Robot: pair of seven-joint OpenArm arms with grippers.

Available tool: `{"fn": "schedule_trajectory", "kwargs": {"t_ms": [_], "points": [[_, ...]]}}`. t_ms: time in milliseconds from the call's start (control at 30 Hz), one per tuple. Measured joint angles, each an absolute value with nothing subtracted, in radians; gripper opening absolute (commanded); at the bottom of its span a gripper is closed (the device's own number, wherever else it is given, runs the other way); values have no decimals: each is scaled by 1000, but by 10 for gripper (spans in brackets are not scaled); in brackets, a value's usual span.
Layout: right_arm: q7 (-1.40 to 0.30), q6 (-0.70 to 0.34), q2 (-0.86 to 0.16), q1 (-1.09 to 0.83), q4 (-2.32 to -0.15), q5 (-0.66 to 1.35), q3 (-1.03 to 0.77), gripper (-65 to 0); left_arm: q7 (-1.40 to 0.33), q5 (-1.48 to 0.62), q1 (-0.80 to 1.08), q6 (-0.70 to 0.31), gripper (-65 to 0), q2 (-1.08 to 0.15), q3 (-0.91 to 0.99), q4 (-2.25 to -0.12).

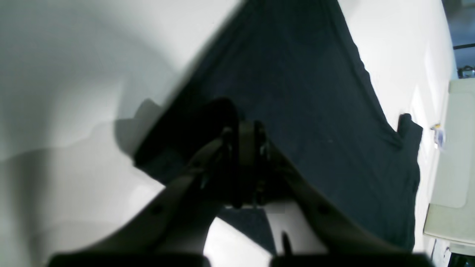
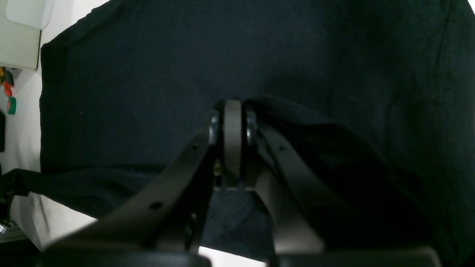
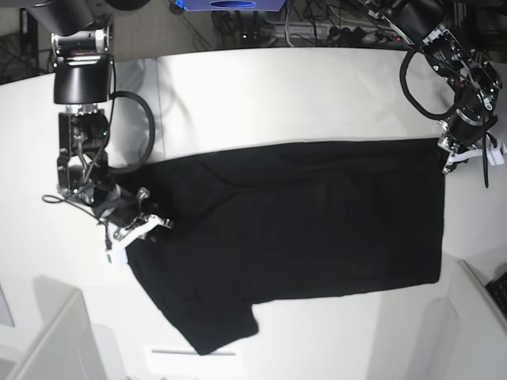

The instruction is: Fold the T-shirt properly

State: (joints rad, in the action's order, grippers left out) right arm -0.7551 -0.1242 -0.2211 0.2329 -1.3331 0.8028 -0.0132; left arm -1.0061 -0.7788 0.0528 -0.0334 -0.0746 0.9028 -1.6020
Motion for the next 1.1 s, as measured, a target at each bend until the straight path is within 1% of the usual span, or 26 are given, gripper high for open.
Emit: {"fn": "schedule_trajectory", "kwargs": {"t_ms": [500,533,600,667,700,767,800,833,900,1000,1100], "points": [[-760,-124,-222,232,-1333,804,-19,-650,-1005,-790,116,-34,-650,-70,902,-1608],[-761,-124,-220,232,-1333,804,-33,-582,-1007,-790,123,-34,-648,-70,904,-1608],[-760,-124,-217,231,-1333,805,-59,-452,-1007,-787,130,-33,-527,-70,908,-1608],[-759,-124,-218,225,-1335,805,-85,-344,-1006,-786,131,-33,-405,-70,908,-1614],[-759,-124,-220,218,-1338,807,-99,-317,-1007,-787,131,-34,-346,-69,907,-1625],[-760,-124,-220,206,-1345,804,-121,-320,-1007,-799,128,-37,-253,-69,903,-1659],[-760,-124,-220,200,-1350,804,-131,-324,-1006,-820,125,-36,-222,-70,904,-1675],[-759,-124,-220,196,-1353,804,-138,-323,-1003,-846,119,-38,-199,-72,904,-1684],[-760,-124,-220,183,-1376,804,-154,-323,-1004,-876,104,-38,-176,-75,902,-1685],[-759,-123,-220,150,-1441,803,-155,-323,-999,-845,54,-37,-178,-79,876,-1652],[-759,-123,-218,102,-1526,804,-155,-324,-1006,-832,6,-41,-178,-93,824,-1574]]}}
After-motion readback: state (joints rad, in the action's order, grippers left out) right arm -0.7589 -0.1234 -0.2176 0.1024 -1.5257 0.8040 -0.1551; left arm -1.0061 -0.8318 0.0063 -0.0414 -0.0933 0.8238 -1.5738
